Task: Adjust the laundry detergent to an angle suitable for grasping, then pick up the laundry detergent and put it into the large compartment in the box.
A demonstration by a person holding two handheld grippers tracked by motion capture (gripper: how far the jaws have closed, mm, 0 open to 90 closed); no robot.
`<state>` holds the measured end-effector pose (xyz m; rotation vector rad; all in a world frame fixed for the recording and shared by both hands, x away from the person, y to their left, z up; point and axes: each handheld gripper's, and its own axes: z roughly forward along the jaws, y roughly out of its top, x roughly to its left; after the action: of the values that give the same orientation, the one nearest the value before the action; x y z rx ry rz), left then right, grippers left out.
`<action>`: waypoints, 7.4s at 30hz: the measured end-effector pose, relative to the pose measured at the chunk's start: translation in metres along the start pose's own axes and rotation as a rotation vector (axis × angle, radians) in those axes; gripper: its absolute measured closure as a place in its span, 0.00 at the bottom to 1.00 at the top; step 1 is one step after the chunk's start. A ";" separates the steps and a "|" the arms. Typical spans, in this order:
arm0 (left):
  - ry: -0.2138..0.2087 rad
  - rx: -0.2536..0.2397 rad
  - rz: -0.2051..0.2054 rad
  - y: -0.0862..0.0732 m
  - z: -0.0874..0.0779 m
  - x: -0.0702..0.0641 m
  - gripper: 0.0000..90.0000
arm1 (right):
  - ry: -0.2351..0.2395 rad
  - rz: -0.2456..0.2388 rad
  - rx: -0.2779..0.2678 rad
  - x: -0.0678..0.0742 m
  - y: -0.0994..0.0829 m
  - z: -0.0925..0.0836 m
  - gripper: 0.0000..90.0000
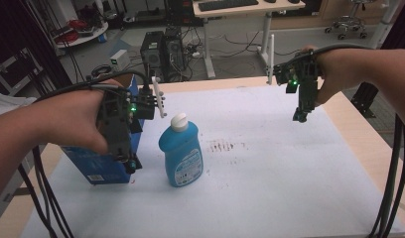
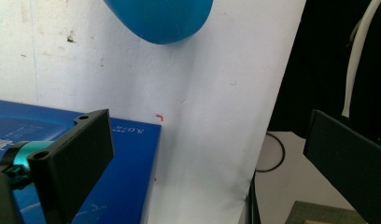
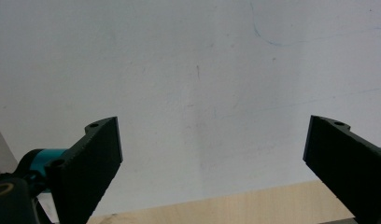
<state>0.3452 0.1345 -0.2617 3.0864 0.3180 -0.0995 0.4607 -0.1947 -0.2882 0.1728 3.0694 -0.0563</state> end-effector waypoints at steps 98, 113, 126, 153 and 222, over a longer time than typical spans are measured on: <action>0.019 -0.133 -0.316 0.060 0.011 0.017 0.02 | -0.101 -0.014 0.028 0.004 -0.003 -0.016 0.04; 0.024 -0.126 -0.326 0.068 0.033 0.025 0.02 | -0.099 -0.014 0.035 0.002 -0.002 -0.012 0.04; 0.048 -0.120 -0.331 0.074 0.040 0.022 0.02 | -0.104 -0.018 0.043 0.000 0.000 -0.011 0.04; 0.067 -0.114 -0.328 0.072 0.042 0.023 0.13 | -0.108 -0.030 0.049 0.000 0.004 -0.007 0.04; 0.074 -0.106 -0.349 0.045 -0.016 0.021 0.44 | -0.094 -0.022 0.055 0.002 0.007 -0.003 0.04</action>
<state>0.3760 0.0960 -0.2460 2.9014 0.8330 0.0215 0.4591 -0.1872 -0.2856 0.1349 2.9781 -0.1455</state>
